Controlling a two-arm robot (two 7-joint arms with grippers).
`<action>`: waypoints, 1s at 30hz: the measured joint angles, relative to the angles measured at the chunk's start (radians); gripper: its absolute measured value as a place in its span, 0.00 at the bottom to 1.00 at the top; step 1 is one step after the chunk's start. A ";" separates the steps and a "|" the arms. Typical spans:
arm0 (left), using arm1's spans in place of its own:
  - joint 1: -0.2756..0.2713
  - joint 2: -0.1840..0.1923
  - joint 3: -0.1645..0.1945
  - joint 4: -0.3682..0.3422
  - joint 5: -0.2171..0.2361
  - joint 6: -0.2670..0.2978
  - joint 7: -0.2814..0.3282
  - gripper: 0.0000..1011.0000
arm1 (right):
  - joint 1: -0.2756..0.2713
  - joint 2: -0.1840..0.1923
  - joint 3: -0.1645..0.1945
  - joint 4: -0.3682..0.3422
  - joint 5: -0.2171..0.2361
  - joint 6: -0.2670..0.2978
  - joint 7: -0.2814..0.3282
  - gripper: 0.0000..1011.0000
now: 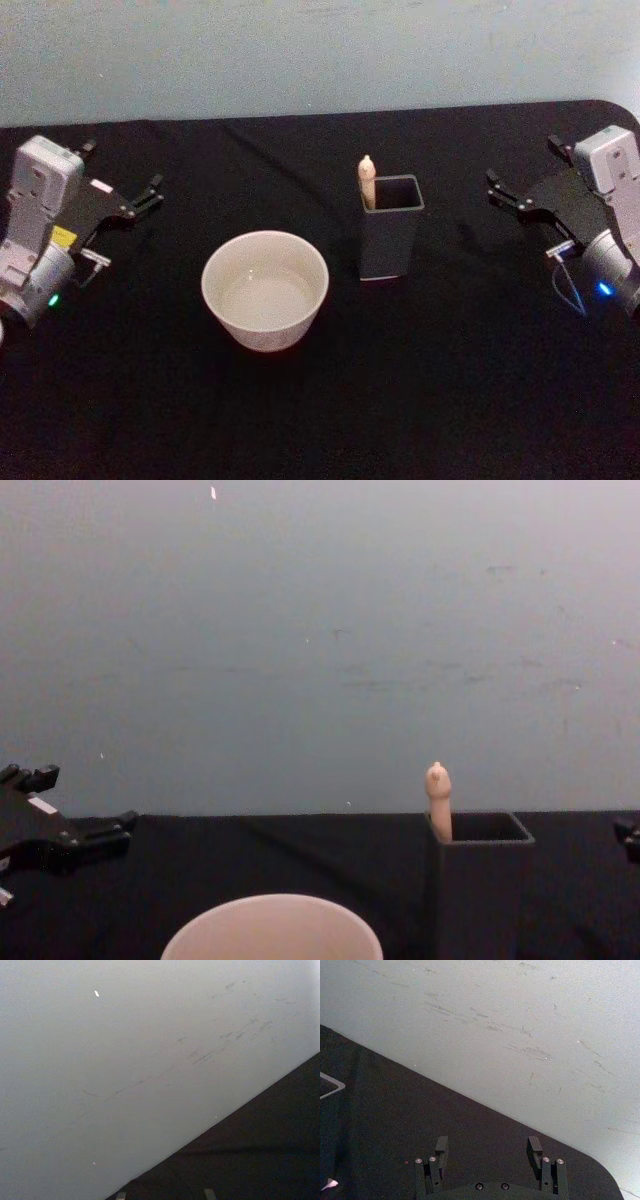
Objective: Pick up the stirring spoon with one hand, stir inside the cup, then place it back in its original position.
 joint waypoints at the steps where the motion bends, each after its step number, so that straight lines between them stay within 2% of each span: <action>1: 0.000 0.000 0.000 0.000 0.000 0.000 0.000 0.99 | 0.000 0.000 0.000 0.000 0.000 0.000 0.000 0.99; 30: 0.000 0.000 0.000 0.000 0.000 0.000 0.000 0.99 | 0.000 0.000 0.000 0.000 0.000 0.000 0.000 0.99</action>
